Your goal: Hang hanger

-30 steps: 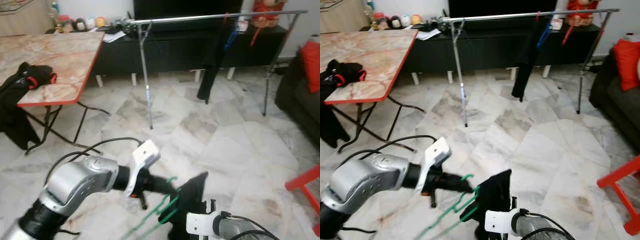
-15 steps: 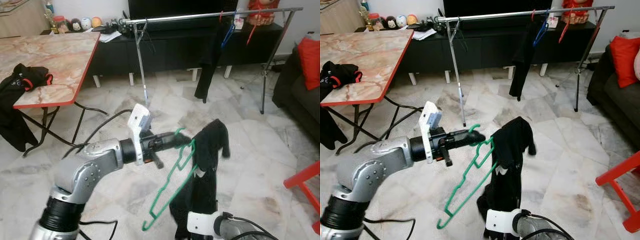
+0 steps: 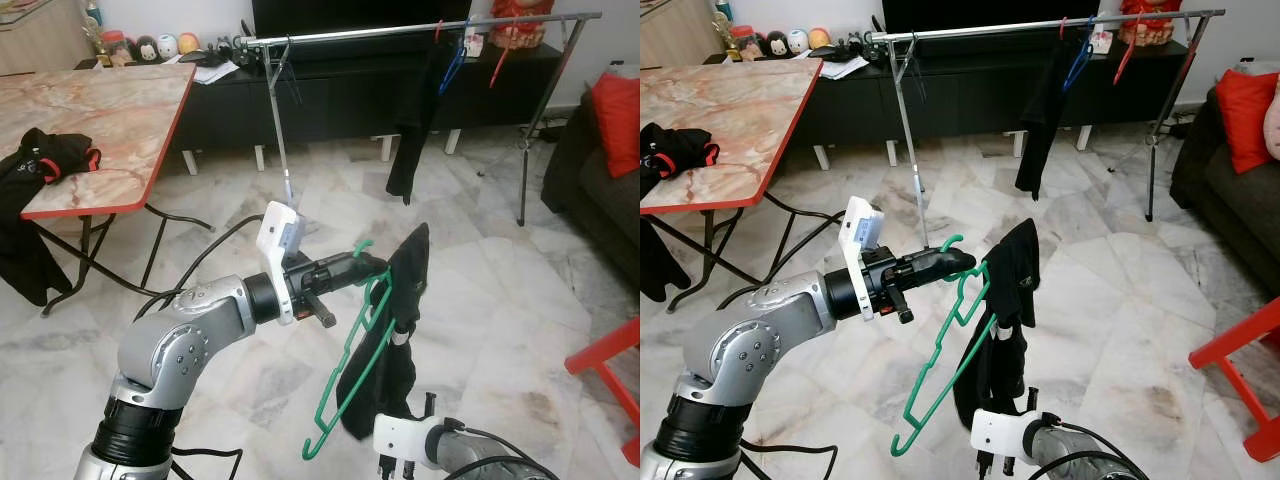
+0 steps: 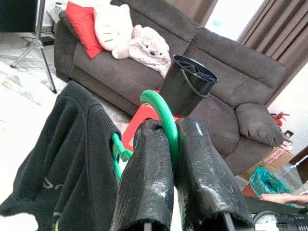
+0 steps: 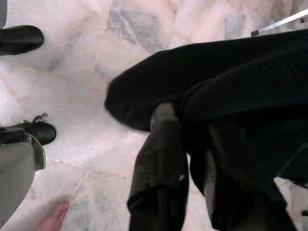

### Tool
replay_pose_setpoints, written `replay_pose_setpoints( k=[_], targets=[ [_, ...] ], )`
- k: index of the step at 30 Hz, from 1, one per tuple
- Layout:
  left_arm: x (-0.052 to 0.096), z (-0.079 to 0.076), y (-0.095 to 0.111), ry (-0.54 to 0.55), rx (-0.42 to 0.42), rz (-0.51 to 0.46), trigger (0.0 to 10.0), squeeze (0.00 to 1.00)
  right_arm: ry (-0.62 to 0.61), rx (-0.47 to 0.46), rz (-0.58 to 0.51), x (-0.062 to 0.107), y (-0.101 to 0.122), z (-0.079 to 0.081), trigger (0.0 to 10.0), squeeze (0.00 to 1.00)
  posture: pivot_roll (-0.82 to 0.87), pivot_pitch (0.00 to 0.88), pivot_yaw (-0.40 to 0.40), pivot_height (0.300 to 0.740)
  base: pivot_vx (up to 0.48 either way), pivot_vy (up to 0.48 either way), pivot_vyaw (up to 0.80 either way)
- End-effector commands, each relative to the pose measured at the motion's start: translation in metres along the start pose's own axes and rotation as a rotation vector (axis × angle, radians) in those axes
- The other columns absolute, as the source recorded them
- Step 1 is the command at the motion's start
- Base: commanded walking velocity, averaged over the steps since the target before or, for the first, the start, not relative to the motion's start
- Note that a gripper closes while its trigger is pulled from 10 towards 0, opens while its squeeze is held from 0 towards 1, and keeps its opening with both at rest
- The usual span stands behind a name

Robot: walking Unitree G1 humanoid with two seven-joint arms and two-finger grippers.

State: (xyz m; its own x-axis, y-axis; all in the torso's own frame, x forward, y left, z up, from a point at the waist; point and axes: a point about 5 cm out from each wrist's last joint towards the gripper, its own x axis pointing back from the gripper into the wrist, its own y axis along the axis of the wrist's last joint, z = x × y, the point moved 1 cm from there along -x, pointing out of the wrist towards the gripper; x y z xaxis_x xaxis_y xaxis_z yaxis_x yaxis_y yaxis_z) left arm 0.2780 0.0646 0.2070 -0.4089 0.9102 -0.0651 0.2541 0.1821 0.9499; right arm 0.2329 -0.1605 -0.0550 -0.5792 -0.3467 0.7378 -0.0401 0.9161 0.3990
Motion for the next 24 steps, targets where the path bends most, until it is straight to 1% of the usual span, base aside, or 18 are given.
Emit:
replay_pose_setpoints(
  k=[1,9,12,13,15,16,19,22,24],
  targets=[
    [0.0,-0.005,0.01,-0.021,-0.047,-0.058,10.0,0.0,0.015,-0.011,0.006,0.0,-0.001,0.004,10.0,1.0,0.04,0.0,0.008,0.74,0.0,0.0,0.0],
    [-0.001,-0.006,0.007,-0.02,-0.061,-0.049,10.0,0.0,0.005,-0.015,-0.002,-0.001,0.0,0.001,10.0,1.0,0.03,0.0,0.007,0.74,0.0,0.0,0.0],
    [-0.002,-0.007,0.007,-0.022,-0.061,-0.051,10.0,0.0,-0.027,-0.018,0.0,0.0,0.0,-0.003,10.0,1.0,0.03,0.0,0.007,0.74,0.0,0.0,0.0],
    [-0.002,-0.007,0.008,-0.022,-0.059,-0.054,10.0,0.0,-0.084,-0.029,-0.006,0.0,0.0,-0.011,10.0,1.0,0.03,0.0,0.007,0.74,0.0,0.0,0.0],
    [-0.002,-0.007,0.008,-0.02,-0.058,-0.059,10.0,0.0,-0.275,-0.095,-0.031,0.003,0.004,-0.037,10.0,1.0,0.03,0.004,0.007,0.74,0.0,0.0,0.0],
    [-0.002,-0.007,0.008,-0.019,-0.058,-0.058,10.0,0.0,-0.329,-0.102,-0.037,0.005,0.005,-0.046,10.0,1.0,0.03,0.004,0.007,0.74,0.0,0.0,0.0],
    [-0.001,-0.007,0.007,-0.02,-0.058,-0.054,10.0,0.0,-0.402,-0.096,-0.064,0.009,0.008,-0.061,10.0,1.0,0.03,0.008,0.007,0.74,0.0,0.0,0.0],
    [-0.001,-0.007,0.007,-0.02,-0.06,-0.051,10.0,0.0,-0.416,-0.098,-0.077,0.011,0.009,-0.062,10.0,1.0,0.03,0.008,0.007,0.74,0.0,0.0,0.0],
    [0.0,-0.005,0.006,-0.017,-0.061,-0.048,10.0,0.0,-0.404,-0.101,-0.096,0.012,0.011,-0.057,10.0,1.0,0.03,0.008,0.007,0.74,0.0,0.0,0.0]
  ],
)
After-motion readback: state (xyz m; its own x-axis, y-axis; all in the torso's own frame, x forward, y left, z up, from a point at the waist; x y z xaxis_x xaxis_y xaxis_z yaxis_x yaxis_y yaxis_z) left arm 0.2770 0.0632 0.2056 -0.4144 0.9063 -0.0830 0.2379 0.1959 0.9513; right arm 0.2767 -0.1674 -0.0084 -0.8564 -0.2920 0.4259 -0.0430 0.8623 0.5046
